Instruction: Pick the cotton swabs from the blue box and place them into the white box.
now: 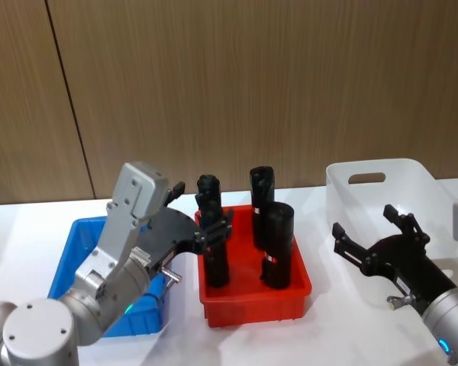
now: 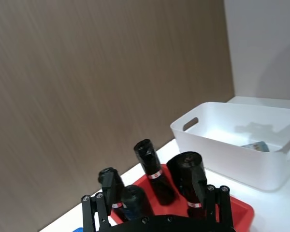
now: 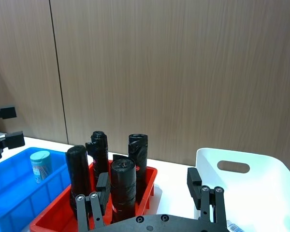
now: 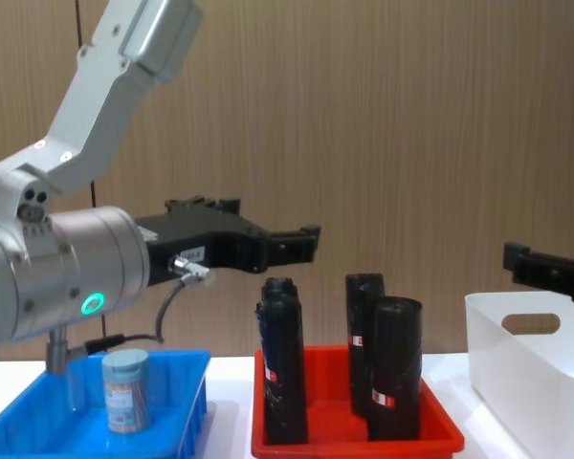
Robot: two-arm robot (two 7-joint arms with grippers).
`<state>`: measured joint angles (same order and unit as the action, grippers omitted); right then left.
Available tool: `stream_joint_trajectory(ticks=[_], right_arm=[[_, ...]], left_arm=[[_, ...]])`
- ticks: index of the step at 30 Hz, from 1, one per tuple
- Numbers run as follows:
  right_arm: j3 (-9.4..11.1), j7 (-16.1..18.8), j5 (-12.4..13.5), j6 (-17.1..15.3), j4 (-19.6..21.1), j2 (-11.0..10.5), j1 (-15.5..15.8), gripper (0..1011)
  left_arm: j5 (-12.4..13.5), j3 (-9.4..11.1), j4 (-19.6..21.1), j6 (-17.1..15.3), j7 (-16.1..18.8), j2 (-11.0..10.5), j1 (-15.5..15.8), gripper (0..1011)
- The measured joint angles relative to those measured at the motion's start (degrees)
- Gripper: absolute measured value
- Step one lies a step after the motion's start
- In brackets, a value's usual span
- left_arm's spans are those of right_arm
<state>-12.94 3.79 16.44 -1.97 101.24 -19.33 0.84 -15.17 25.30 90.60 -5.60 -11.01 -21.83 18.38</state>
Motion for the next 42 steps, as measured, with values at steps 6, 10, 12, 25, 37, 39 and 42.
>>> stream_joint_trajectory(ticks=[6, 10, 12, 25, 37, 39, 42], right_arm=[[0.0, 0.02, 0.0, 0.02, 0.0, 0.0, 0.0, 1002], [0.0, 0.04, 0.01, 0.02, 0.0, 0.0, 0.0, 1002], [0.0, 0.04, 0.01, 0.02, 0.0, 0.0, 0.0, 1001], [0.0, 0.04, 0.02, 0.03, -0.01, 0.0, 0.0, 1001], [0.05, 0.11, 0.03, 0.03, -0.1, 0.0, -0.02, 1001], [0.1, 0.2, 0.05, 0.09, -0.19, -0.02, -0.04, 1002], [0.19, 0.4, 0.2, 0.13, -0.4, -0.07, -0.11, 1001]], left_arm=[[1.4, 0.28, 0.98, 1.83, 3.98, -0.03, -1.86, 1004], [2.56, 0.53, 1.8, 3.33, 7.22, -0.06, -3.37, 1004], [3.01, 0.62, 2.13, 3.88, 8.44, -0.07, -3.91, 1004], [3.71, 0.76, 2.62, 4.83, 10.39, -0.06, -4.83, 1004], [3.71, 0.72, 2.61, 4.83, 10.4, -0.06, -4.79, 1004], [3.7, 0.72, 2.61, 4.83, 10.4, -0.06, -4.79, 1004], [3.69, 0.72, 2.59, 4.82, 10.4, -0.06, -4.79, 1004]])
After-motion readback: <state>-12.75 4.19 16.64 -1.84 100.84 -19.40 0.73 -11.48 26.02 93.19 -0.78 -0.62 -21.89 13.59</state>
